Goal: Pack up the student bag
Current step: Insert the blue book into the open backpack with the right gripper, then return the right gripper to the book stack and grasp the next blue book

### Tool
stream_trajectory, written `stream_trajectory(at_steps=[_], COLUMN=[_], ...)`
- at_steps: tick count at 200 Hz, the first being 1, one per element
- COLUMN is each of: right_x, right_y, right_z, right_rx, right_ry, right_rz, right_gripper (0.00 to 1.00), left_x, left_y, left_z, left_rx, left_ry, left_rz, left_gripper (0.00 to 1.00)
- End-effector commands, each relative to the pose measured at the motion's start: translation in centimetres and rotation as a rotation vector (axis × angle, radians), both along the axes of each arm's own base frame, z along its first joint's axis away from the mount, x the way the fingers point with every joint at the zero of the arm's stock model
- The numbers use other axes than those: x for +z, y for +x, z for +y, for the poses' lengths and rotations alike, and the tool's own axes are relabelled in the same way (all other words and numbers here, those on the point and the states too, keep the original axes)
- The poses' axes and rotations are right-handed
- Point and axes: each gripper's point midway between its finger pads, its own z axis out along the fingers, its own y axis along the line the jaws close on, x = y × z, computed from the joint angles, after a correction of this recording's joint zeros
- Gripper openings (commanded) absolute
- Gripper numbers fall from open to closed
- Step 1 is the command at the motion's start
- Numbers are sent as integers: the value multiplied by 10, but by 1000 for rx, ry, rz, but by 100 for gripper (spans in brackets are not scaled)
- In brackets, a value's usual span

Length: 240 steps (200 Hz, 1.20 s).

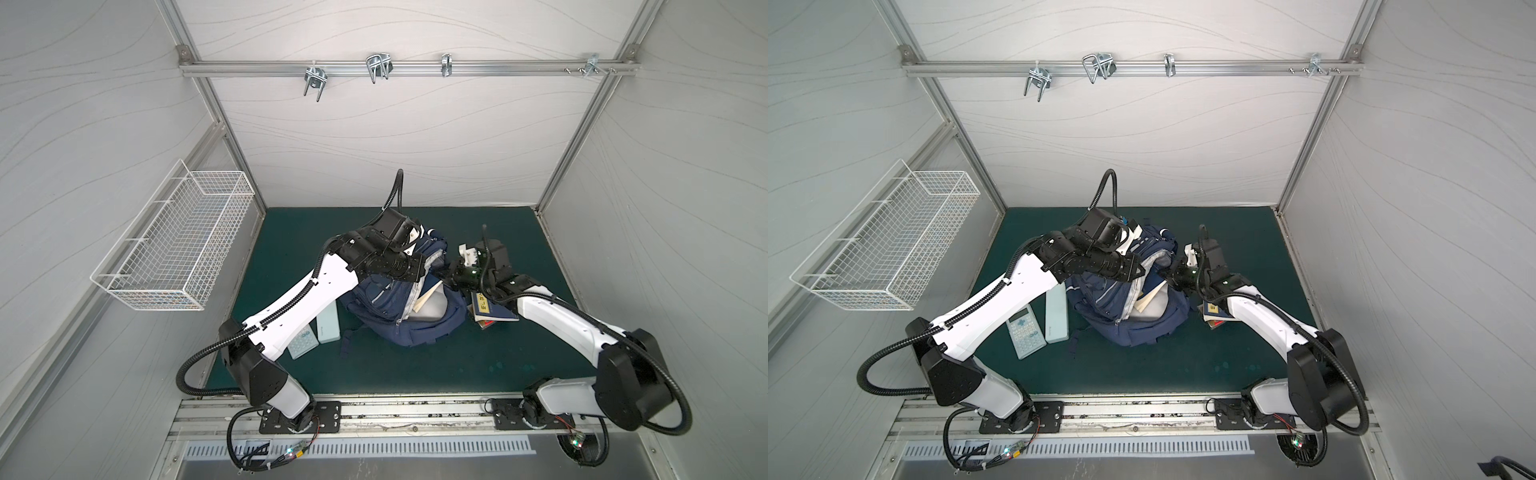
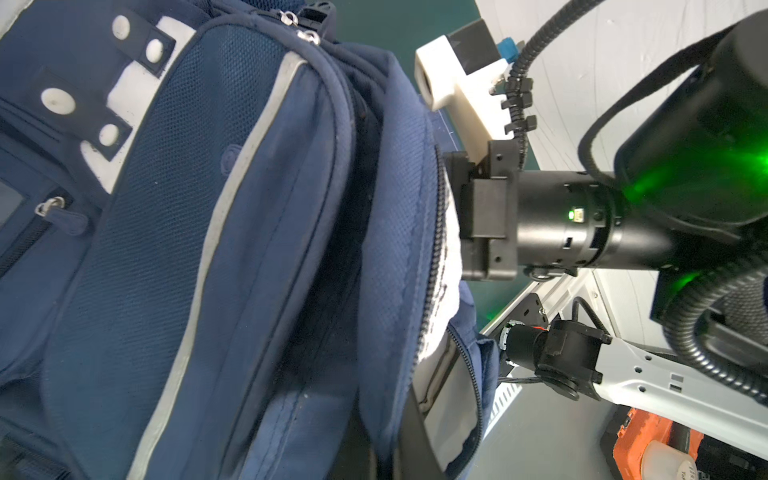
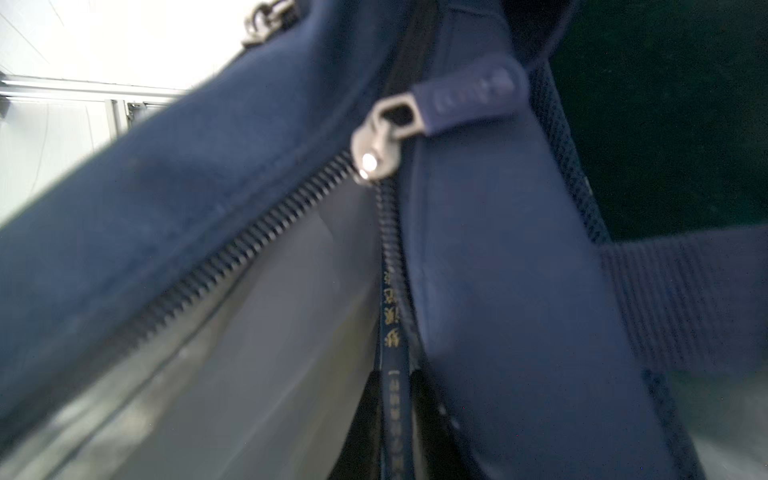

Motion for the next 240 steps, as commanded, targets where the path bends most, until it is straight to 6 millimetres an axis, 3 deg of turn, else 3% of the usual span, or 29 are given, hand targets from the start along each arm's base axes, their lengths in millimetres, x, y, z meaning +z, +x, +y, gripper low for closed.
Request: stream_trajectory(at_steps=[1, 25, 58, 79, 99, 125, 145, 165, 202, 218, 240], right_x=[25, 2, -18, -14, -14, -17, -13, -14, -42, -58, -80], right_y=[18, 13, 6, 3, -6, -23, -38, -51, -76, -79, -78], right_z=[20, 30, 13, -5, -32, -74, -104, -141, -209, -226, -233], right_rx=[-23, 1, -30, -49, -67, -104, -135, -192, -362, -432, -486], right_ry=[53, -23, -116, -170, -260, -363, -379, -409, -433, -378, -248], right_rz=[-103, -90, -69, -72, -36, 1, -6, 9, 107, 145, 206], right_gripper=[0, 0, 45, 53, 61, 64, 74, 75, 81, 84, 84], left_x=[42, 34, 16, 0, -14, -29, -37, -42, -54, -60, -61], left_y=[2, 2, 3, 2, 0, -2, -4, -6, -12, -15, -17], left_z=[-17, -15, -8, -2, 3, 7, 9, 8, 7, 7, 7], left_rx=[-37, -28, -17, -10, -1, 7, 5, -1, -26, -38, -44], left_ry=[-137, -138, -88, -58, -32, -15, -4, -5, 1, 6, 4], left_rz=[-102, -97, -96, -95, -86, -73, -61, -48, -16, -4, 4], left_gripper=[0, 0, 0, 0, 0, 0, 0, 0, 0, 0, 0])
